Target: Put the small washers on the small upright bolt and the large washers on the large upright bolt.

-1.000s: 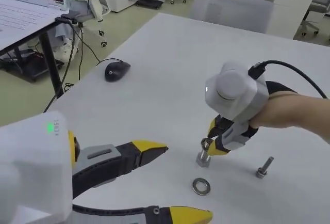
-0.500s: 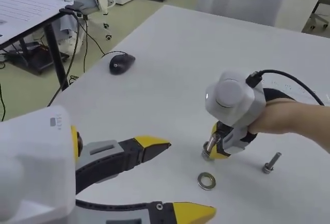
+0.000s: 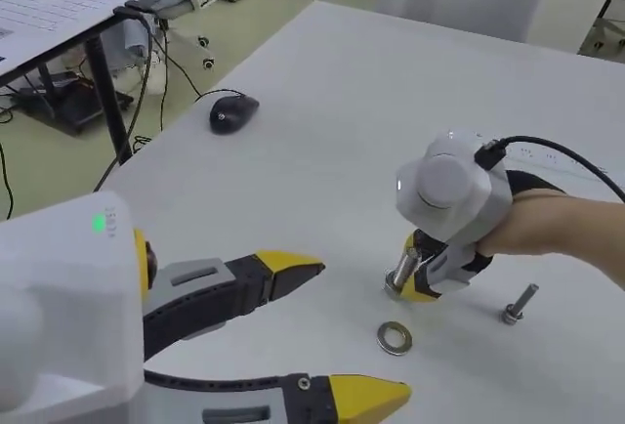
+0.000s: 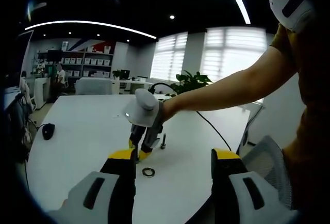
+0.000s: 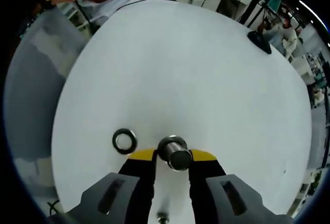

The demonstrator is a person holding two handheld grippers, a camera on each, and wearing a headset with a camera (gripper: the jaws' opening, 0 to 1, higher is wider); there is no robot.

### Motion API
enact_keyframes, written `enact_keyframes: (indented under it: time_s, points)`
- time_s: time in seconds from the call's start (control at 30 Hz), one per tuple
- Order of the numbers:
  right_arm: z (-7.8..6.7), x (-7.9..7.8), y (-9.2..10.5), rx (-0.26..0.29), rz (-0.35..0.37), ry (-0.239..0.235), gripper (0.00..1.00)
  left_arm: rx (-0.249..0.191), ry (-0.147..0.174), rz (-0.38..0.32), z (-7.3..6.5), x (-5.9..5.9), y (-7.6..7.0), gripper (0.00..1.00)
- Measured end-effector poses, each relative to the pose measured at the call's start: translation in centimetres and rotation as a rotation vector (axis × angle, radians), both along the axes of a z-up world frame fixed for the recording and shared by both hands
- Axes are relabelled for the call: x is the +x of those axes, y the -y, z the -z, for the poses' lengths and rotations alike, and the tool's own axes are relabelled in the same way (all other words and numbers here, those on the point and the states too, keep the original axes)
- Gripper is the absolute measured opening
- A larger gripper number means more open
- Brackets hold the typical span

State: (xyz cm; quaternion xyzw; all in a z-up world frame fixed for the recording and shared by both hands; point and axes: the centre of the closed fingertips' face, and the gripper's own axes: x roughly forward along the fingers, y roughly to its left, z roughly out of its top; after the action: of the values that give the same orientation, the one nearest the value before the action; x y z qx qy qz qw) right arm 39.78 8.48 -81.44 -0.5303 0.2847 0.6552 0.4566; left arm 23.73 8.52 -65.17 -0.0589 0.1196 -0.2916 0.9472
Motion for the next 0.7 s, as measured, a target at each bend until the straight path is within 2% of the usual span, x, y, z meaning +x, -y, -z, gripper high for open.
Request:
enact_keyframes:
  time_s: [0.33,0.53,0.7]
  points:
    - [-1.8,0.8,1.5,0.035,0.047,0.024,0.26,0.006,0.008,0.009,-0.2,0.1,0.2,0.58]
    - [-1.5,-0.3,2.8,0.031,0.061,0.014,0.26,0.010,0.016,0.021,-0.3,0.1,0.7,0.58]
    - [-1.0,-2.1,3.2,0.030,0.056,-0.014,0.26,0.013,0.018,0.030,-0.4,-0.2,1.1,0.58]
